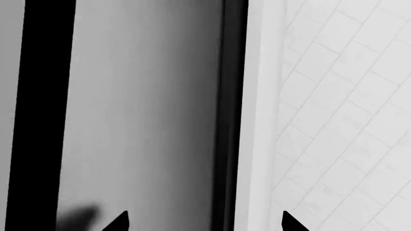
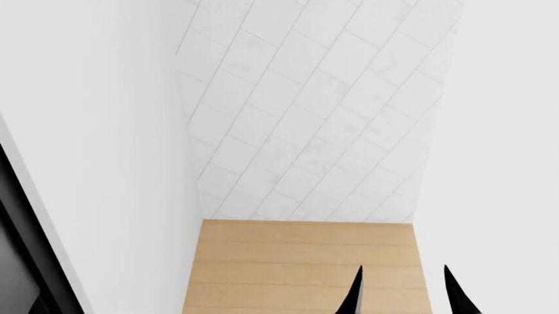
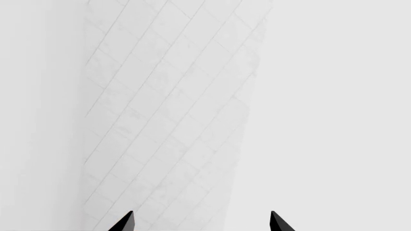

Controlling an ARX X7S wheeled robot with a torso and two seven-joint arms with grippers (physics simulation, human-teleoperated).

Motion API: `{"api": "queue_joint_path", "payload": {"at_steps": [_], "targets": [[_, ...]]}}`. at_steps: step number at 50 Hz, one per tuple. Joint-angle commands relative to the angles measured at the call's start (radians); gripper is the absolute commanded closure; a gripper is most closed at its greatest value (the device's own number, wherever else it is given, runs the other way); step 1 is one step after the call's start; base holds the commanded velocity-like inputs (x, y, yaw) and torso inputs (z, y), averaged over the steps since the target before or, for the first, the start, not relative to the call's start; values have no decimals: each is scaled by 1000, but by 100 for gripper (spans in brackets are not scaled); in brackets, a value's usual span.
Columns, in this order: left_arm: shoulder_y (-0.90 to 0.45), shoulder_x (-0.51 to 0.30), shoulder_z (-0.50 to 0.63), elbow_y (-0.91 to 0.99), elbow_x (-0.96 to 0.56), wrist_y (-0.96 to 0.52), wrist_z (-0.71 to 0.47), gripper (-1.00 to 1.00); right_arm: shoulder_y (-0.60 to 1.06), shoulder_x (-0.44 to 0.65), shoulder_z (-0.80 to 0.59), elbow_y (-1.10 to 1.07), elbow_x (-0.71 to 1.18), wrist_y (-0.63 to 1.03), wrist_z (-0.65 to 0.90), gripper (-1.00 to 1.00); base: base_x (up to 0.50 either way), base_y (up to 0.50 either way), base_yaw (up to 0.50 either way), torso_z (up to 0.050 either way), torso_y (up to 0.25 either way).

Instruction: Close the fridge door

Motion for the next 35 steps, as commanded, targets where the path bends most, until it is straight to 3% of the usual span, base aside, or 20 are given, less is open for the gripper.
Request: {"api": "queue_joint_path", "payload": {"at_steps": [1, 9, 13, 20, 30, 35], "targets": [[-175, -115, -93, -38, -25, -177, -95, -100, 1, 9, -10, -16, -1, 7, -2, -100, 0, 0, 0, 0, 0], [-277, -100, -68, -204, 84, -198, -201, -100, -17, 16, 3, -24, 9, -12, 0, -100, 3, 5, 3, 0, 0], [-298, -95, -124, -190, 98, -289, -301, -100, -26, 20, 7, -25, 12, -20, -1, -100, 3, 6, 4, 0, 0], [-332, -118, -189, -126, 59, -395, -341, -100, -44, 28, 17, -36, 22, -37, -2, -100, 0, 4, 4, 0, 0], [-443, -154, -156, -182, 92, -426, -364, -100, -90, 42, 40, -64, 33, -58, 7, -100, 0, 0, 0, 0, 0], [-537, -194, -55, -210, 140, -431, -352, -100, -104, 43, 39, -65, 32, -70, 9, -100, 0, 0, 0, 0, 0]]}}
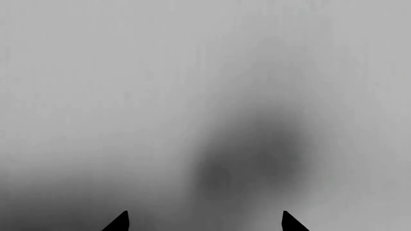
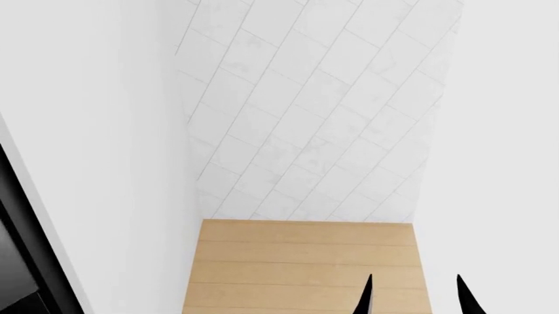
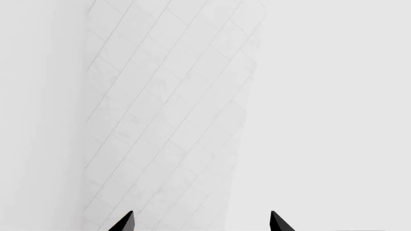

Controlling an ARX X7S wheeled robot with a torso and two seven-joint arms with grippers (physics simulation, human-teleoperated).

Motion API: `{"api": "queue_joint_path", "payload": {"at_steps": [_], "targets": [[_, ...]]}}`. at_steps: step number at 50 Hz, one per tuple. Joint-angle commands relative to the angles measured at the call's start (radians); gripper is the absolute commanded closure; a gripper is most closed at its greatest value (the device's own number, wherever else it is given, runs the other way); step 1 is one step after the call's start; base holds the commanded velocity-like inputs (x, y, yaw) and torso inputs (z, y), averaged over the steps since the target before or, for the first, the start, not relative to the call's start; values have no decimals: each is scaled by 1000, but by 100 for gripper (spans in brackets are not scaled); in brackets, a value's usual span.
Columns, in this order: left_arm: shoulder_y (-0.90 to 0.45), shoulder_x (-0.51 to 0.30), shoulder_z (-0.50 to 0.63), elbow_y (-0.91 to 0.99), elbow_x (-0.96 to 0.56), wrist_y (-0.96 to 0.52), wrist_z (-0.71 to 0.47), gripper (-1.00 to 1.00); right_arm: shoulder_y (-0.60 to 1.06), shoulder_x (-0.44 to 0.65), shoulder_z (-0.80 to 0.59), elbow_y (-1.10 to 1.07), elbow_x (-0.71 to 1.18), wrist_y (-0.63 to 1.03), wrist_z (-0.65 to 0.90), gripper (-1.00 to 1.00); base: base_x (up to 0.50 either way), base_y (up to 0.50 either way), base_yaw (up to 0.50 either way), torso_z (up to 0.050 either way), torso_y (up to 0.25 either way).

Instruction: Close the fridge door

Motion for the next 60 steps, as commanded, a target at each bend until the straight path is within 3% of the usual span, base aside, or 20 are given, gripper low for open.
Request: {"api": "queue_joint_path", "payload": {"at_steps": [1, 8, 16, 21, 38, 50, 60], "targets": [[-164, -63, 92, -55, 71, -46, -22, -100, -34, 9, 9, -17, 5, -22, 6, -100, 0, 0, 0, 0, 0], [-395, -88, 285, -189, 170, -72, -5, -100, -37, 8, -3, -24, -2, -21, 9, -100, 0, 0, 0, 0, 0], [-710, -46, 505, -500, 320, 25, 33, -100, -67, 13, -1, -43, -2, -31, 16, -100, 0, 0, 0, 0, 0], [-860, -15, 579, -669, 385, 56, 41, -100, -97, 16, 9, -58, -2, -46, 26, -100, 0, 0, 0, 0, 0], [-1153, 65, 676, -993, 462, 145, 85, -100, -174, 24, 37, -98, -8, -76, 61, -100, 0, 0, 0, 0, 0], [-1358, 190, 743, -1315, 487, 296, 122, -100, -174, 24, 25, -137, -25, -40, 83, -100, 0, 0, 0, 0, 0], [-1379, 240, 767, -1338, 500, 299, 128, -100, -170, 27, 14, -140, -32, -39, 83, -100, 0, 0, 0, 0, 0]]}}
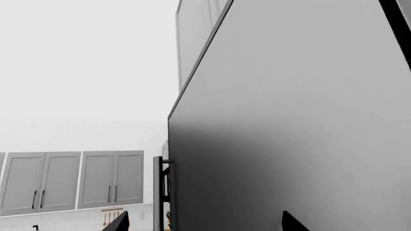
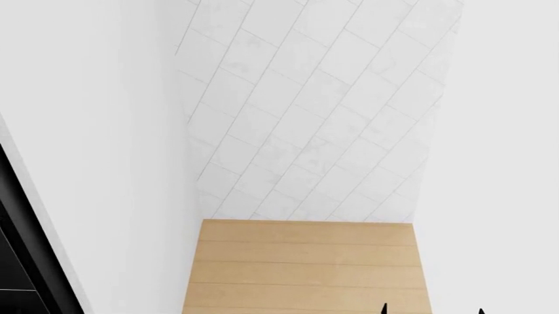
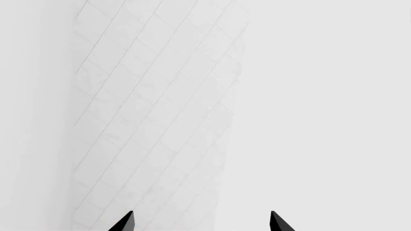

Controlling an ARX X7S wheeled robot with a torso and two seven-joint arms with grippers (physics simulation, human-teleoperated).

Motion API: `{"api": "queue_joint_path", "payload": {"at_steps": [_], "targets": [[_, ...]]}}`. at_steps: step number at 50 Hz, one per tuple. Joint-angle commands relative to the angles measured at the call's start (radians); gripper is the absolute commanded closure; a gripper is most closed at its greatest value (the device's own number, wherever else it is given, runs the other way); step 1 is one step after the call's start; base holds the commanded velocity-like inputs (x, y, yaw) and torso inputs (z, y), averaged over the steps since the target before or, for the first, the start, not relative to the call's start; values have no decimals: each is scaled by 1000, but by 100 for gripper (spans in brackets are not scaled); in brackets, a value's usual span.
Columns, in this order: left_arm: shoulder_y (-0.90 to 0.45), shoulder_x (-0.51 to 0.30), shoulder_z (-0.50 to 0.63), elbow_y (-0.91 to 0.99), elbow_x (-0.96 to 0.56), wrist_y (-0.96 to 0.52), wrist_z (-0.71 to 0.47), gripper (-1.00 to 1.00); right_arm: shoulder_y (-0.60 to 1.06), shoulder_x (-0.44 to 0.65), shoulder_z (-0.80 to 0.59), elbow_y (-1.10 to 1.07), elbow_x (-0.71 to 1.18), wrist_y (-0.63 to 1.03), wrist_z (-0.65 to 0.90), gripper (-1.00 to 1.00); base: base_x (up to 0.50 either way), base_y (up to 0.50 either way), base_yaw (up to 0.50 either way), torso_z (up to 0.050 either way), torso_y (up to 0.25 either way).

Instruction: Close the fridge door

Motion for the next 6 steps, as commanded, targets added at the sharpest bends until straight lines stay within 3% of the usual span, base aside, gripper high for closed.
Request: {"api": "queue_joint_path", "payload": {"at_steps": [1, 6], "targets": [[-92, 74, 39, -140, 20, 56, 10, -100, -5, 2, -7, -11, -8, 2, 8, -100, 0, 0, 0, 0, 0], [-122, 102, 46, -209, 22, 101, 2, -100, -9, 3, -6, -10, -7, 0, 10, -100, 0, 0, 0, 0, 0]]}}
